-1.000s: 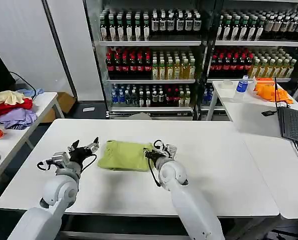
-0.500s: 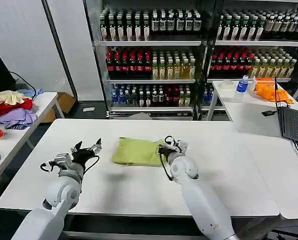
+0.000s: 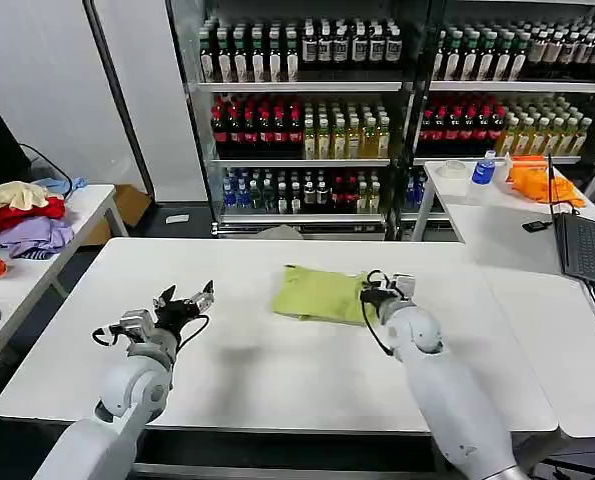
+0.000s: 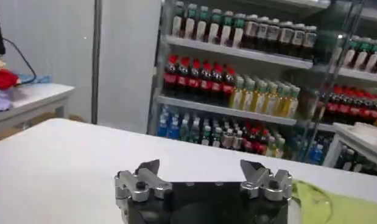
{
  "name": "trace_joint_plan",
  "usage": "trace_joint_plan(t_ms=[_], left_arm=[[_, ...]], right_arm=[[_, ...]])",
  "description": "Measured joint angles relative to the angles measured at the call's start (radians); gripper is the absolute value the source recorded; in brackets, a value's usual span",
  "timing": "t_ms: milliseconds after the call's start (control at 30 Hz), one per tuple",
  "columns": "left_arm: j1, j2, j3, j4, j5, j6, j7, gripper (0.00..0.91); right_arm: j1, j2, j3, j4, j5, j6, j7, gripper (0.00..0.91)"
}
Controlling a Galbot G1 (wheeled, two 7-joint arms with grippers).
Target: Fold and organize the clothes.
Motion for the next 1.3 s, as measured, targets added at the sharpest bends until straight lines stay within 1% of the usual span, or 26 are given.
trace_joint_plan(t_ms=[200, 367, 567, 767, 1000, 1300], left_arm=[[0.002, 0.008, 0.009, -0.008, 0.015, 0.0, 0.013, 0.907], [0.012, 0.021, 0.011, -0.017, 0.038, -0.012, 0.033, 0.907], [0.029, 0.034, 0.012, -0.023, 0.082, -0.046, 0.074, 0.907], [0.045, 0.046, 0.013, -0.036, 0.149, -0.093, 0.124, 0.907], [0.058, 0.045, 0.02, -0.042, 0.216, -0.142, 0.174, 0.907], [0.077, 0.031, 0.014, -0.062, 0.25, -0.184, 0.198, 0.907]], right_arm=[[-0.038, -0.037, 0.014, 0.041, -0.083, 0.075, -0.039, 0.907], [-0.087, -0.071, 0.019, 0.106, -0.162, 0.157, -0.076, 0.907], [-0.179, -0.085, 0.054, 0.203, -0.247, 0.268, -0.073, 0.907], [-0.303, -0.087, 0.117, 0.312, -0.296, 0.337, -0.068, 0.907], [-0.451, -0.087, 0.218, 0.429, -0.327, 0.386, -0.071, 0.907], [-0.604, -0.093, 0.329, 0.548, -0.357, 0.403, -0.075, 0.907]])
